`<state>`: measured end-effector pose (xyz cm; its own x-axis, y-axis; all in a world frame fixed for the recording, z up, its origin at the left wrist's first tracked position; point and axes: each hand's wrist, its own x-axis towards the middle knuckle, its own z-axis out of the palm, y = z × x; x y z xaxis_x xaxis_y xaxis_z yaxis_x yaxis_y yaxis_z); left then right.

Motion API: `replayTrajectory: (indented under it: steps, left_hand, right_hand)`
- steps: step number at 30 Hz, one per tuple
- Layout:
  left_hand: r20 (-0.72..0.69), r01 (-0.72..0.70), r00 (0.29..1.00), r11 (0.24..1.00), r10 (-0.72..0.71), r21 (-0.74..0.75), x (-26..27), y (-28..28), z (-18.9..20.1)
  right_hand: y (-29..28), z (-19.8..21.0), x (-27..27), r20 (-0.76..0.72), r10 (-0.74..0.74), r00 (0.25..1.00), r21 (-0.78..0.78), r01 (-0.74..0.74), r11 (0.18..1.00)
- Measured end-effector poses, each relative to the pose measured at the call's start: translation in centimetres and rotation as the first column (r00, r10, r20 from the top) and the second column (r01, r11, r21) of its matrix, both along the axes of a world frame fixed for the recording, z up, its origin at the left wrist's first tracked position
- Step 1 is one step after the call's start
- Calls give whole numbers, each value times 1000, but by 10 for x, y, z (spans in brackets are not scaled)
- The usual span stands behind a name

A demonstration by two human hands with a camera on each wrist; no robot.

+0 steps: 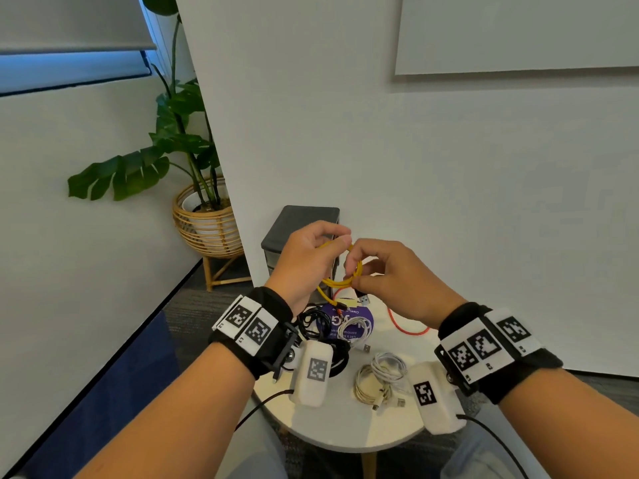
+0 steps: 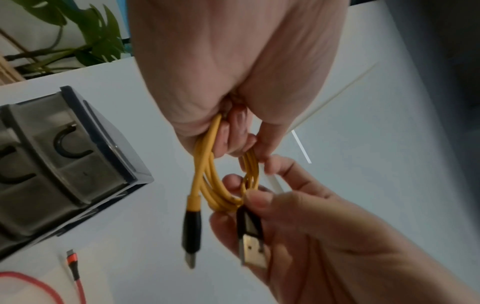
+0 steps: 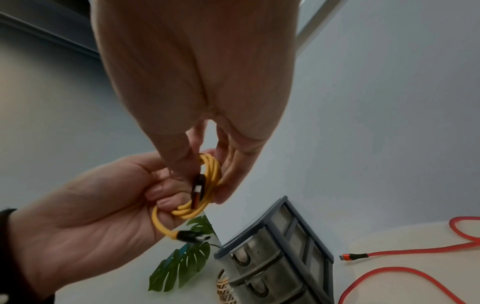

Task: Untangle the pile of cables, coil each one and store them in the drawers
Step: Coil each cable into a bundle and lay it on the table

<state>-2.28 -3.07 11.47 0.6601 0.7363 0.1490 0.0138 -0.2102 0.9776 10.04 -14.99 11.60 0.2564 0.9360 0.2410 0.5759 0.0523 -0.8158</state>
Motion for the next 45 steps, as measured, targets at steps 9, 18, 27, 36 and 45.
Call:
replayTrajectory:
  steps: [9,18,27,36,45]
  left_hand:
    - [-1,162,987,979,-163,-127,-7,7,1]
    - [-274,183,954,961,-123,209,-11,8,4]
    - [47,187,982,975,-183,-119,-17,5,11]
    - [234,-126,968,985,95,120,0,-1,9]
    - [243,-212,960,922,136,323,4,0,16]
  right_hand:
    - [3,7,15,-7,-129,992,-62,129,990]
    - [10,8,14,397,-169,902,-52,206,977]
    - [8,9,14,561,-173,810,-56,245,968]
    - [6,16,11,489,-208,847,11,232,973]
    - [4,20,11,480,-211,851,2,240,971]
